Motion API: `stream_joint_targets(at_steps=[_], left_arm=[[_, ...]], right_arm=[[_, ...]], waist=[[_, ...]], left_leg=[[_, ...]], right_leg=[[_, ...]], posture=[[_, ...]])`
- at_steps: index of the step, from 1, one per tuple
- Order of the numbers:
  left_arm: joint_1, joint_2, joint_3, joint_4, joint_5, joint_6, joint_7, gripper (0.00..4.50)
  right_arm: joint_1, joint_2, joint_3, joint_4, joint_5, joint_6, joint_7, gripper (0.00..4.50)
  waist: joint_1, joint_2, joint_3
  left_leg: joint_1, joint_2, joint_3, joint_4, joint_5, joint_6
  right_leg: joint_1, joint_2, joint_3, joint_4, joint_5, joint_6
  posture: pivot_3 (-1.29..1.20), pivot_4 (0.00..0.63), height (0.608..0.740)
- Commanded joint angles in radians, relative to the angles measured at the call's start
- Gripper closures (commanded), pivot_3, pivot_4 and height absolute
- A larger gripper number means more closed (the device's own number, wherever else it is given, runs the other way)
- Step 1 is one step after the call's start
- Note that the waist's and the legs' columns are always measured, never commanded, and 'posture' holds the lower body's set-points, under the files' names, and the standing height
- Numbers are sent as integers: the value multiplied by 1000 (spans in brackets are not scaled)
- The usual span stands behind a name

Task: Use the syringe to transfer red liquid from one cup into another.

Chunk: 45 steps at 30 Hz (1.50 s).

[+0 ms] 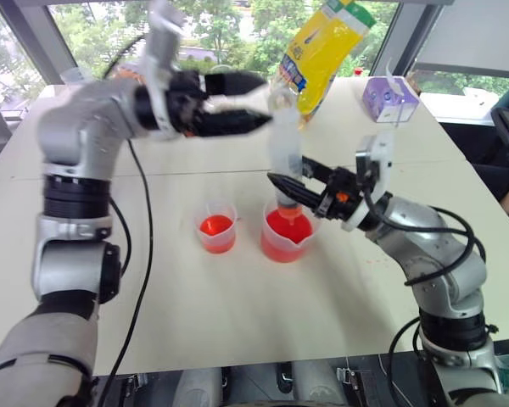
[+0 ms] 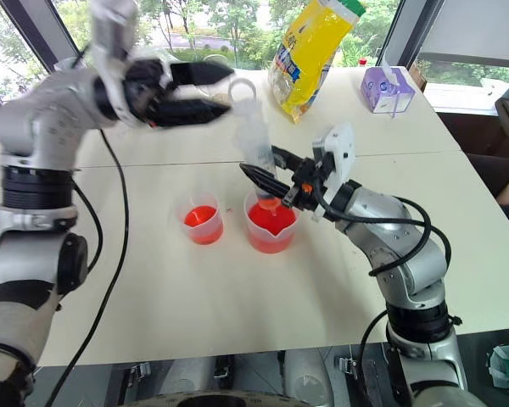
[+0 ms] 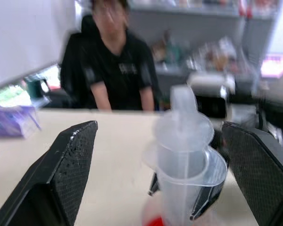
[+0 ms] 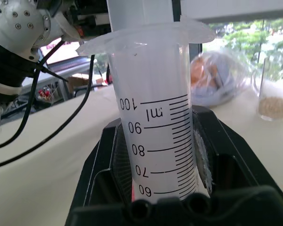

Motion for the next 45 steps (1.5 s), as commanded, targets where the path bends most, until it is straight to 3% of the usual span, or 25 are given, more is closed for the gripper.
stream_joint_targets(at_steps=[1,7,14,24,33,36,40,43,45], left_arm=[[-43,50,96,-4,-63,50,37,111],[-66,115,172,-21,-115,98,100,111],[-16,173,179,-125,-149,137,138,111],[149,255,71,-277,-104,118,105,111],[167,252,36,-249,-67,83,98,111],[161,250,40,-240,-72,84,101,877],[167,250,41,-242,-79,89,106,2719],[183,256,25,-257,-71,82,93,4361],[195,257,12,-273,-67,75,78,4476]], right_arm=[[-108,43,-12,17,52,-5,-8,3090],[-267,183,33,179,90,-26,31,3090],[-259,297,141,401,-18,-172,150,3090],[-180,321,204,460,-103,-254,225,3090],[-169,329,209,452,-131,-263,224,3090],[-164,332,211,450,-135,-265,225,3090],[-157,332,215,444,-141,-264,229,3090],[-161,336,216,445,-144,-266,229,3090],[-168,339,213,443,-144,-266,227,3090]], waist=[[4,0,0],[6,0,0],[4,0,0],[2,0,0],[3,0,0],[3,0,0],[4,0,0],[4,0,0],[3,0,0]], left_leg=[[0,0,0,0,0,0],[0,0,0,0,0,-1],[0,0,0,0,0,-1],[0,0,0,0,1,-1],[0,0,0,0,1,-2],[0,0,0,0,1,-2],[0,0,0,0,1,-2],[0,0,0,0,1,-2],[0,0,0,0,1,-2]], right_leg=[[0,0,0,0,0,0],[0,-2,0,2,0,0],[0,-2,0,1,0,0],[0,-2,0,2,0,0],[0,-1,0,2,0,0],[0,-1,0,2,0,0],[0,-1,0,2,0,0],[0,-1,0,2,0,0],[0,-1,0,2,0,0]], posture=[[0,150,740],[0,150,740],[0,150,740],[0,150,740],[0,150,740],[0,150,740],[0,150,740],[0,150,740],[0,150,740]])
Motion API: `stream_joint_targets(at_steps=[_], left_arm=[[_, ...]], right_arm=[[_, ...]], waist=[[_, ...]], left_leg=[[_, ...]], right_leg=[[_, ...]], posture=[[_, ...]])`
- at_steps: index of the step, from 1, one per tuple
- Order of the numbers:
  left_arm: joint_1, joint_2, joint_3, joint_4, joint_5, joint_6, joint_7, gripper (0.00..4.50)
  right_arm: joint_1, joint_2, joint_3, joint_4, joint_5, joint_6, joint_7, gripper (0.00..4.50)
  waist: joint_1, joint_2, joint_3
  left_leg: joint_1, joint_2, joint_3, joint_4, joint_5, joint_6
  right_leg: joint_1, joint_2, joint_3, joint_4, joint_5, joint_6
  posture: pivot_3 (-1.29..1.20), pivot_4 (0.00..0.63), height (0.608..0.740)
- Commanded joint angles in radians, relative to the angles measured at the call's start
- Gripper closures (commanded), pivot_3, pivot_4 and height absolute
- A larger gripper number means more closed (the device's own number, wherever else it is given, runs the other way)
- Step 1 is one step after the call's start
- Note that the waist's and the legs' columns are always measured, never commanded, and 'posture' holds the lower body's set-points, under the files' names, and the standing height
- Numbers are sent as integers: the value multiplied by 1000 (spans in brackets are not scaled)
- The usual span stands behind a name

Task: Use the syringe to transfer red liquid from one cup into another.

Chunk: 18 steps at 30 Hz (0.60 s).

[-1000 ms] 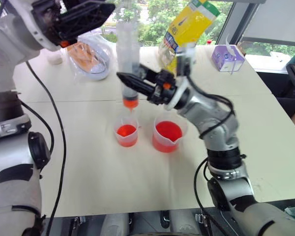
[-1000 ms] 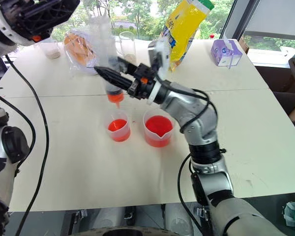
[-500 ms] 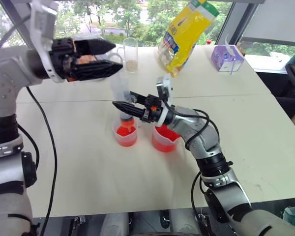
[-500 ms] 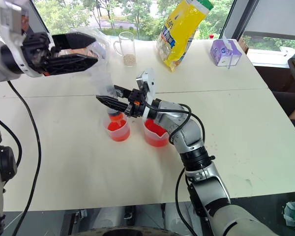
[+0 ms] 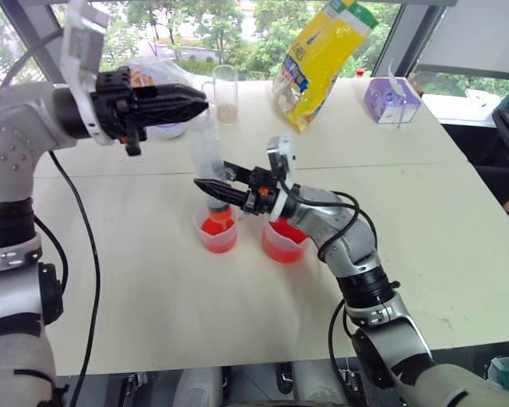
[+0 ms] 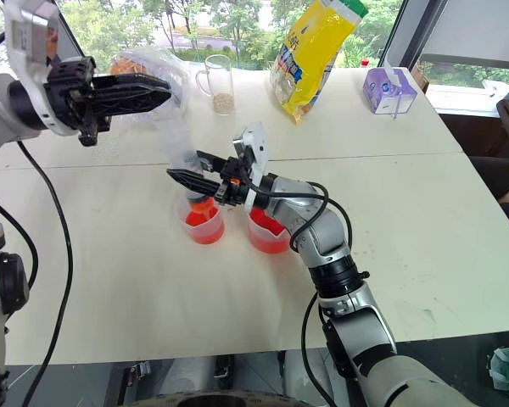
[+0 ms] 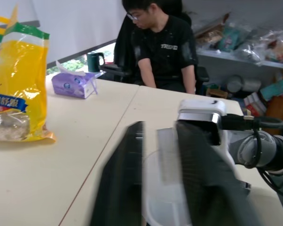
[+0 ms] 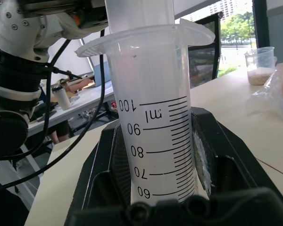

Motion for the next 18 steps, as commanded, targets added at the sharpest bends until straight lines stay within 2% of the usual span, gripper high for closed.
stream_joint_targets(at_steps=[1,18], left_arm=[[9,14,-9,-38,14,-26,-21,4476],[116,12,-91,-129,57,-62,-73,4476]], right_arm=[[-21,18,-7,-56,7,-29,8,3090],[-115,14,-109,-146,65,29,-64,3090]], waist=[[0,0,0],[0,0,0]], left_leg=[[0,0,0,0,0,0],[0,0,0,0,0,0]], right_leg=[[0,0,0,0,0,0],[0,0,0,0,0,0]], posture=[[0,150,740],[0,150,740]])
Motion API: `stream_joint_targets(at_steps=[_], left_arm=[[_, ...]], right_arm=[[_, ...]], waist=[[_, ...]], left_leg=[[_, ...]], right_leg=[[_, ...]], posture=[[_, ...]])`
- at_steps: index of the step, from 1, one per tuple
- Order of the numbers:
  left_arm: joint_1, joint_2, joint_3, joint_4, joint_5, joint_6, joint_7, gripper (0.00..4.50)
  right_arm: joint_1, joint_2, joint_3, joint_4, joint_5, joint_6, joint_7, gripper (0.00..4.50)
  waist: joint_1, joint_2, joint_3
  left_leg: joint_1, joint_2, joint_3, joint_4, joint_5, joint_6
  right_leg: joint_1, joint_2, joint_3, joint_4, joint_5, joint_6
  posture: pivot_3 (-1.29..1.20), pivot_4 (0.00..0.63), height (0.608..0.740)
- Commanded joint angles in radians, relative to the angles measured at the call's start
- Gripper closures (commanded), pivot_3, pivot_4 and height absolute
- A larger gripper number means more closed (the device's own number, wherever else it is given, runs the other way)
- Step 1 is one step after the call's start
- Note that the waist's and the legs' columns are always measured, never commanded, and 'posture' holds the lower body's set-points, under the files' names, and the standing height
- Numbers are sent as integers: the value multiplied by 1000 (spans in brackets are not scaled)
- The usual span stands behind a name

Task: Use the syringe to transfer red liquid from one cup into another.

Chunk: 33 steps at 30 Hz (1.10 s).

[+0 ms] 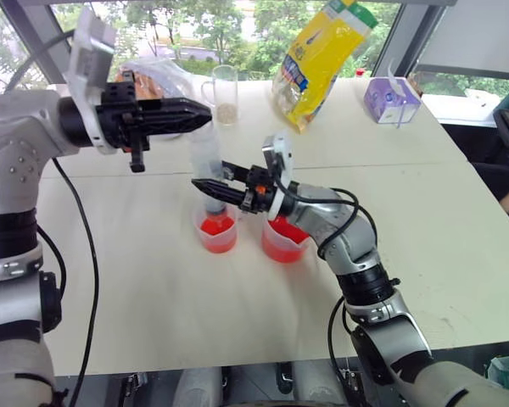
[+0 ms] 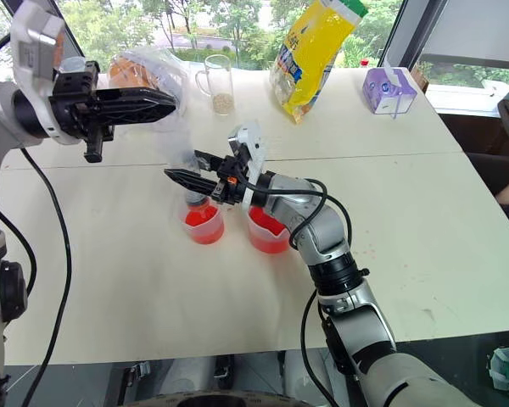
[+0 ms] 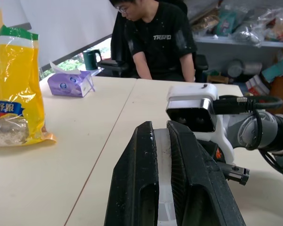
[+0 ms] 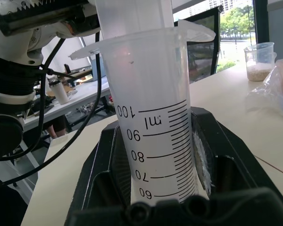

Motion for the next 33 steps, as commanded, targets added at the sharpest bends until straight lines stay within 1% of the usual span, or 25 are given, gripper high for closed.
stream_joint_targets(at_steps=[1,6,10,12,13,19,20,23,25,29,32,33], left_arm=[[63,4,-72,-62,7,19,-36,4476],[102,13,-91,-88,31,2,-28,4476],[94,2,-87,-88,27,11,-10,4476],[65,-16,-74,-65,25,20,24,3612],[52,-24,-68,-52,24,27,39,3274],[-12,-42,-5,12,0,41,63,348],[-20,-31,16,30,-5,44,63,29],[-33,7,60,67,-27,63,46,29],[-29,23,67,77,-33,60,34,29],[-11,19,62,65,-39,43,20,29],[14,-6,51,32,-49,38,18,29],[28,-14,39,16,-41,29,14,29]], right_arm=[[-89,12,-114,-132,80,-18,-45,3090],[-98,-1,-136,-166,101,14,-65,3090],[-93,-12,-131,-169,102,26,-65,3090],[-84,-11,-120,-163,98,27,-63,3090],[-80,-11,-117,-161,99,29,-63,3090],[-52,-11,-100,-160,101,58,-59,3090],[-45,-17,-94,-164,100,65,-57,3090],[-36,-27,-101,-183,115,95,-65,3090],[-40,-28,-119,-197,139,121,-83,3090],[-73,-32,-191,-237,216,205,-161,3090],[-128,-85,-275,-265,259,299,-260,3090],[-157,-136,-310,-268,266,359,-298,3090]], waist=[[0,0,0],[0,0,0],[0,0,0],[1,0,0],[3,0,0],[-1,0,0],[-4,0,0],[-5,0,0],[-4,1,0],[4,0,0],[5,0,0],[5,0,0]], left_leg=[[0,0,0,0,0,0],[0,0,0,0,0,0],[0,0,0,0,0,0],[0,0,0,0,0,0],[0,0,0,0,0,0],[0,0,0,0,0,0],[0,0,0,-1,0,0],[0,0,0,-1,0,0],[0,0,0,-1,0,0],[0,1,0,-1,0,0],[-1,0,0,-1,0,0],[-1,0,0,-1,0,0]], right_leg=[[0,0,0,0,0,0],[0,0,0,0,0,0],[0,0,0,0,0,0],[0,0,0,0,0,0],[0,0,0,0,0,0],[0,0,0,0,0,0],[-1,1,0,0,0,0],[-1,2,0,0,0,0],[-1,1,0,0,0,0],[-1,0,0,0,0,0],[-1,-2,0,0,0,0],[-1,-2,0,0,0,0]], posture=[[0,150,740],[0,150,740],[0,150,740],[0,150,740],[0,150,740],[0,150,740],[0,150,740],[0,150,740],[0,150,740],[0,150,740],[0,150,740],[0,150,740]])
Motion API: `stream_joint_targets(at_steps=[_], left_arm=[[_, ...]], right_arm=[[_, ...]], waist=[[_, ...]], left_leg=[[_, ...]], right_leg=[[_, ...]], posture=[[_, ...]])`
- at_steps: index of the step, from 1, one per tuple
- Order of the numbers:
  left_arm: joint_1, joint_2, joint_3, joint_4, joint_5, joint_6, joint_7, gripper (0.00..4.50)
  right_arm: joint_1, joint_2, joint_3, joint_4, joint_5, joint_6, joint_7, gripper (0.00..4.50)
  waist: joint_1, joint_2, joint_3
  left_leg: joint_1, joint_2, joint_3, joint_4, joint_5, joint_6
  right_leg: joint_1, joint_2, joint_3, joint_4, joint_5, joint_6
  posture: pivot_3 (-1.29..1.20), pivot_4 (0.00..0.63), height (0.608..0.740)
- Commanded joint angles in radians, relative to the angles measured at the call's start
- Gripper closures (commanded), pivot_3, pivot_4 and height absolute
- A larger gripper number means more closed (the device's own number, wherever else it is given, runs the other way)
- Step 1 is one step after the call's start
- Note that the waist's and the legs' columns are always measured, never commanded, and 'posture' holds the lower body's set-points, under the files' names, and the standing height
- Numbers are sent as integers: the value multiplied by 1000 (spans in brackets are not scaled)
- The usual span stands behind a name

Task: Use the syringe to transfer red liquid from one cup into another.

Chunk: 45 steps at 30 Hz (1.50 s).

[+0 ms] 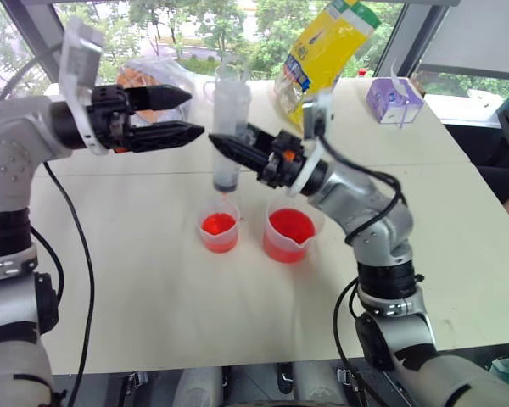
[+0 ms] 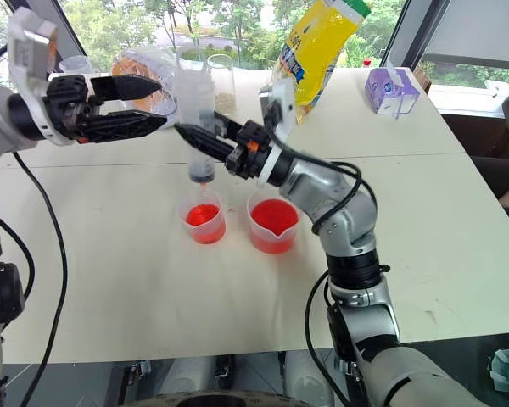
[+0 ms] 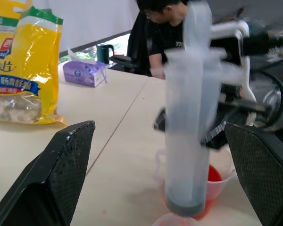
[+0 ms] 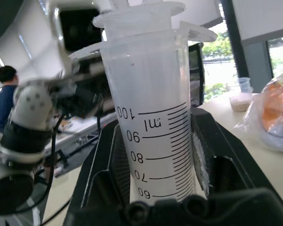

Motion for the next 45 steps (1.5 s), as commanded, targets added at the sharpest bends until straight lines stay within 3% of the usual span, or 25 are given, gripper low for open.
stream_joint_targets(at_steps=[1,4,7,10,14,20,27,33,39,45], left_arm=[[23,-14,-9,-65,-8,-28,-11,29],[53,-25,-36,-96,7,-41,-14,29],[95,-38,-65,-127,30,-74,-17,29],[110,-63,-84,-138,32,-89,-20,29],[116,-85,-109,-142,44,-107,-19,29],[124,-98,-127,-160,52,-109,-16,29],[133,-93,-131,-185,54,-98,-6,29],[161,-82,-151,-237,58,-84,-4,0],[179,-34,-148,-244,52,-80,-37,0],[177,16,-137,-232,47,-80,-68,0]], right_arm=[[-96,-116,-136,-66,59,145,-119,3090],[-162,-207,-248,-54,149,297,-214,3090],[-255,-360,-369,16,192,644,-343,3090],[-243,-559,-323,75,167,896,-342,3090],[-112,-659,-275,150,207,907,-396,3090],[30,-660,-254,232,247,907,-500,3090],[89,-615,-249,278,242,907,-581,3090],[105,-602,-244,256,226,907,-563,147],[111,-757,-255,48,282,907,-419,54],[135,-898,-393,-189,422,884,-177,54]], waist=[[0,0,0],[-2,0,0],[-2,1,0],[2,0,0],[-4,0,0],[-5,0,0],[-2,0,0],[-2,0,0],[0,1,0],[-1,0,0]], left_leg=[[0,0,0,0,0,0],[0,0,0,0,0,0],[0,0,1,-2,0,0],[-1,0,1,-2,0,1],[0,0,2,-2,-2,3],[-1,0,3,-2,-2,3],[-1,0,2,-2,-2,3],[-1,0,2,-2,-2,3],[-1,0,2,-2,-2,3],[-1,1,1,-2,-2,3]], right_leg=[[0,0,0,0,0,0],[0,0,0,-1,0,0],[-1,0,0,-1,0,0],[-1,0,0,-2,0,0],[0,0,0,-5,0,0],[-1,1,2,-4,0,0],[-1,1,2,-4,0,0],[-1,1,2,-5,0,0],[-1,2,1,-5,0,0],[-1,2,1,-5,0,0]], posture=[[0,150,740],[0,150,740],[0,150,740],[0,150,740],[0,150,740],[0,150,740],[0,150,740],[0,150,740],[0,150,740],[0,150,740]])
